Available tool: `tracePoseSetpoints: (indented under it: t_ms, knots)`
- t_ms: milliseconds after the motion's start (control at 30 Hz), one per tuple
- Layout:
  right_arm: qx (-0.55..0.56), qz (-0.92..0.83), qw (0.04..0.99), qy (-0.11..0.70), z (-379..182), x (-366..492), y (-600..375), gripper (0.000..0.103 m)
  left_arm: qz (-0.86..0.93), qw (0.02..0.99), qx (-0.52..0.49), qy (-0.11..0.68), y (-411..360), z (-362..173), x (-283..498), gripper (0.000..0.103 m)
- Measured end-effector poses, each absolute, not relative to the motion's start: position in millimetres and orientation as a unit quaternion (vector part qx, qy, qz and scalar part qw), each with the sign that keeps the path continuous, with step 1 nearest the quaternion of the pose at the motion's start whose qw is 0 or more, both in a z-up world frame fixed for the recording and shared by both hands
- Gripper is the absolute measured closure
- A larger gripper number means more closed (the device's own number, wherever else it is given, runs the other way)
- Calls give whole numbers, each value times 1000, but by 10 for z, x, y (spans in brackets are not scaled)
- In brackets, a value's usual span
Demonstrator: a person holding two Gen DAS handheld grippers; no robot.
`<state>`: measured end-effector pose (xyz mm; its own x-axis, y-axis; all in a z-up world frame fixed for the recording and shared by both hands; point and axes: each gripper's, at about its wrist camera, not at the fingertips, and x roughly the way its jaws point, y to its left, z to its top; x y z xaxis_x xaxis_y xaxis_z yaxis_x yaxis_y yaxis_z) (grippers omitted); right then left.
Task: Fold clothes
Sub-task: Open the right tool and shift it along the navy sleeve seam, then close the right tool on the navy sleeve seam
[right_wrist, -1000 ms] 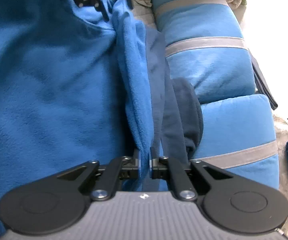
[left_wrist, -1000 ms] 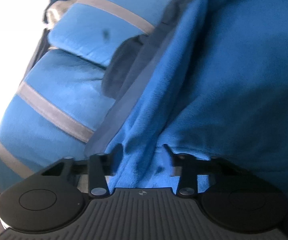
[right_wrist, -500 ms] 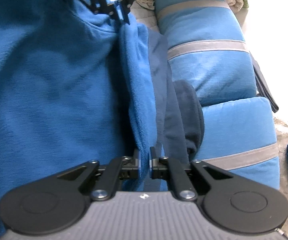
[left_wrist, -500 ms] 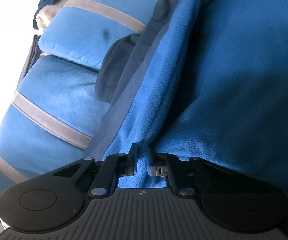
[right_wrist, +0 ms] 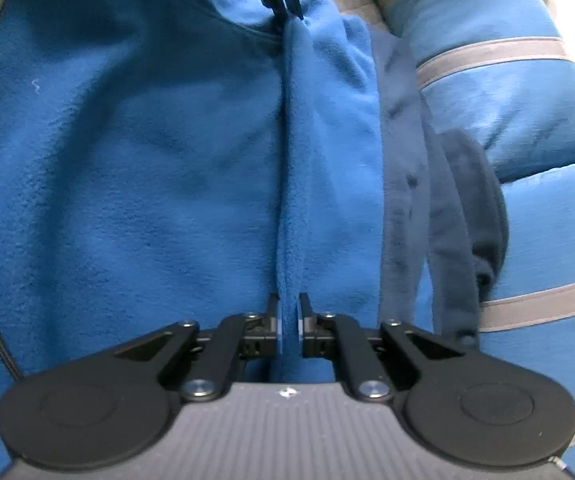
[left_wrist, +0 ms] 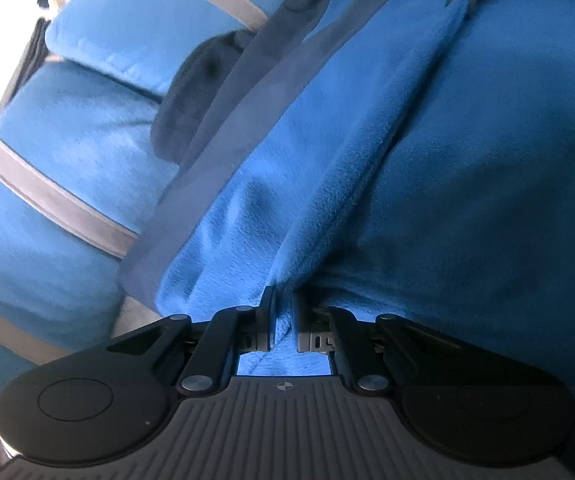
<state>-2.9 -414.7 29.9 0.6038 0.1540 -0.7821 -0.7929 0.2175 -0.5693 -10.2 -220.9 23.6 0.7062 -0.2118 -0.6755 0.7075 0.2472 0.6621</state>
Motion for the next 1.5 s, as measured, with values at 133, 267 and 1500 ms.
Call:
tracePoseSetpoints:
  t_ms: [133, 267, 1500]
  knots:
    - [-520, 328, 723, 315, 421, -10, -4169, 69, -301, 760, 526, 234, -2234, 182, -42, 95]
    - [-510, 339, 725, 314, 745, -11, -4228, 62, -303, 766, 517, 233, -2228, 170, -1, 95]
    - [-285, 316, 782, 456, 712, 1950, -3797, 101, -295, 802, 476, 208, -2100, 212, -164, 95]
